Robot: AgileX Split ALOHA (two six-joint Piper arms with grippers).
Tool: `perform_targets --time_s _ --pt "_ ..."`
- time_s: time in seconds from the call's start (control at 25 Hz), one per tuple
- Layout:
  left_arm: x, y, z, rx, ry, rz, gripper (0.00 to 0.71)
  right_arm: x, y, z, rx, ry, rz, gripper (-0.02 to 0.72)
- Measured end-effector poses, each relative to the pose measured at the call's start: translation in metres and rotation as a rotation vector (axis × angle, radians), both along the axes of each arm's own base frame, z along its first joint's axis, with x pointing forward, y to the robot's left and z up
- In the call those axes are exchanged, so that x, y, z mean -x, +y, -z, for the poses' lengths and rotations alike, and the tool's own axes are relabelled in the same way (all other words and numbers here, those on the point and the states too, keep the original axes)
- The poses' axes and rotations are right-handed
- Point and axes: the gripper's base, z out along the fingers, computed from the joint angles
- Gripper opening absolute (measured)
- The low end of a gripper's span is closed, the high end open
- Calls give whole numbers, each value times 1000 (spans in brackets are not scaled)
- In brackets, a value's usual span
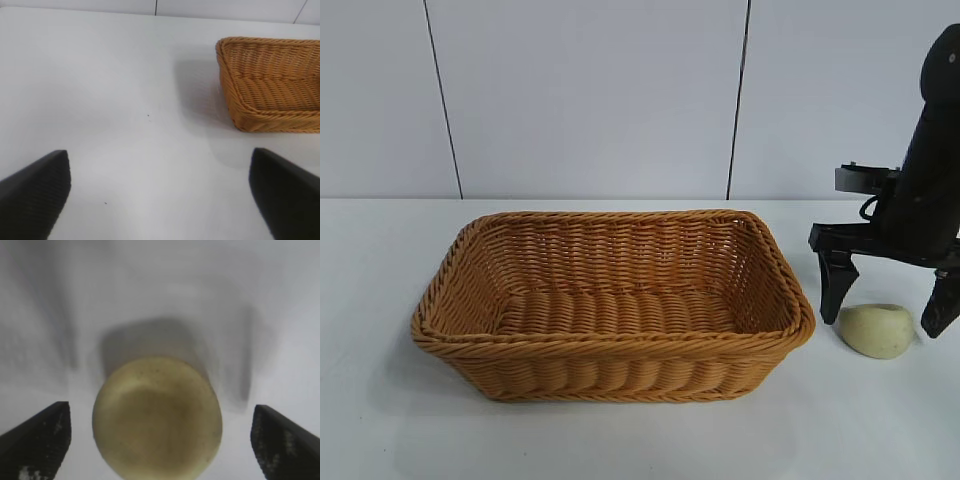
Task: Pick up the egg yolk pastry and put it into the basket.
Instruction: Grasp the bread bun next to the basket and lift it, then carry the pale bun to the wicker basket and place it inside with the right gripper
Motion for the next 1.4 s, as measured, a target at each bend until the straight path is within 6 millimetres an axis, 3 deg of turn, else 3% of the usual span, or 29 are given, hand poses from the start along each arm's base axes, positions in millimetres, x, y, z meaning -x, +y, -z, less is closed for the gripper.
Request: perform_targets --time_s 0.12,0.36,0.44,0.64,0.92,1.12,1.28,1.4 --pt "0 0 0 0 0 0 695 0 0 1 1 1 5 578" --pt "0 0 0 0 0 0 695 1 0 1 0 17 4 174" --pt "0 0 0 0 0 0 695 3 0 0 0 35 2 123" --pt "0 0 0 0 0 0 695 4 1 -19 -5 58 -34 97" --pt "0 0 0 1 -1 0 695 -13 2 -97 -16 -64 -58 97" --pt "0 0 0 1 -2 0 695 -21 4 -126 -21 -97 -69 97" --pt "0 0 0 1 -2 0 695 -22 25 -135 -24 -119 -124 97" --pt "0 0 0 1 -2 0 695 -19 57 -140 -33 -136 -202 96"
